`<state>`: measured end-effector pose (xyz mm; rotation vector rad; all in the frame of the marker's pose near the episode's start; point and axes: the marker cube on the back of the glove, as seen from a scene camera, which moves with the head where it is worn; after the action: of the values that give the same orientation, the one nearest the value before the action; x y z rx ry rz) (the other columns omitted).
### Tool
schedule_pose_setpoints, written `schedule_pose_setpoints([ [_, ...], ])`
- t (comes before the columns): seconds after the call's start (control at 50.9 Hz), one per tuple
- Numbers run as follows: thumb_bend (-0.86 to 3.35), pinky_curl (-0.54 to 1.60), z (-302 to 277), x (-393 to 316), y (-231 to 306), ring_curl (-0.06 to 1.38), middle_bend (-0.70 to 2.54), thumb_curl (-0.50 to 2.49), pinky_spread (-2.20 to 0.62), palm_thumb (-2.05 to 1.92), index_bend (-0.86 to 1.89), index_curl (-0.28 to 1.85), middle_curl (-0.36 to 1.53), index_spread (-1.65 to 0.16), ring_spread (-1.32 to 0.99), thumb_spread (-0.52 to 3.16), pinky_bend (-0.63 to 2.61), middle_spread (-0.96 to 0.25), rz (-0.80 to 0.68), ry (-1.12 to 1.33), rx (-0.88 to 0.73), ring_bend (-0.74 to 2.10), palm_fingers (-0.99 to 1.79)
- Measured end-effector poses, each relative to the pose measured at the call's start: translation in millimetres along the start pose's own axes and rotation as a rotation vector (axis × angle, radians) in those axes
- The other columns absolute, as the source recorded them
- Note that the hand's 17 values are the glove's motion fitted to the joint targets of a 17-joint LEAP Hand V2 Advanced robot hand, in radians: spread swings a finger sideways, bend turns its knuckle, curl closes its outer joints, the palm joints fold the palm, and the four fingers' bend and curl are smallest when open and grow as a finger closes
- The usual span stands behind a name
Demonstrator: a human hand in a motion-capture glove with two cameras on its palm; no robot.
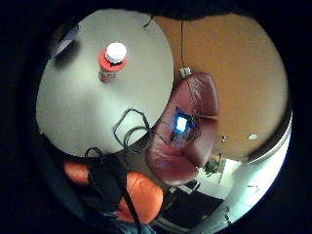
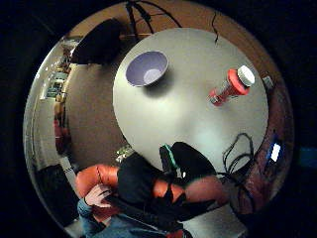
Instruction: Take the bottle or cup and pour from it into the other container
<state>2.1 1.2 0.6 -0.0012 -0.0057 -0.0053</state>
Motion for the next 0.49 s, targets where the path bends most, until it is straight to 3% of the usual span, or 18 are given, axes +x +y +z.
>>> schedule_pose_setpoints([
  [0.177,0.17,0.18,0.5,19.7,-2.0,0.11,0.19,0.15,0.21,0.43,0.14,0.07,0.10,-0.32,0.02,0.74,0.47,-0.04,0.000,-0.026,-0.021,0.34,0.06],
  [0.491,0.05,0.25,20.1,74.8,-0.9,0.17,0.19,0.23,0.25,0.49,0.15,0.15,0.19,-0.38,0.01,0.94,0.50,-0.05,0.015,-0.117,-0.009,0.38,0.05],
])
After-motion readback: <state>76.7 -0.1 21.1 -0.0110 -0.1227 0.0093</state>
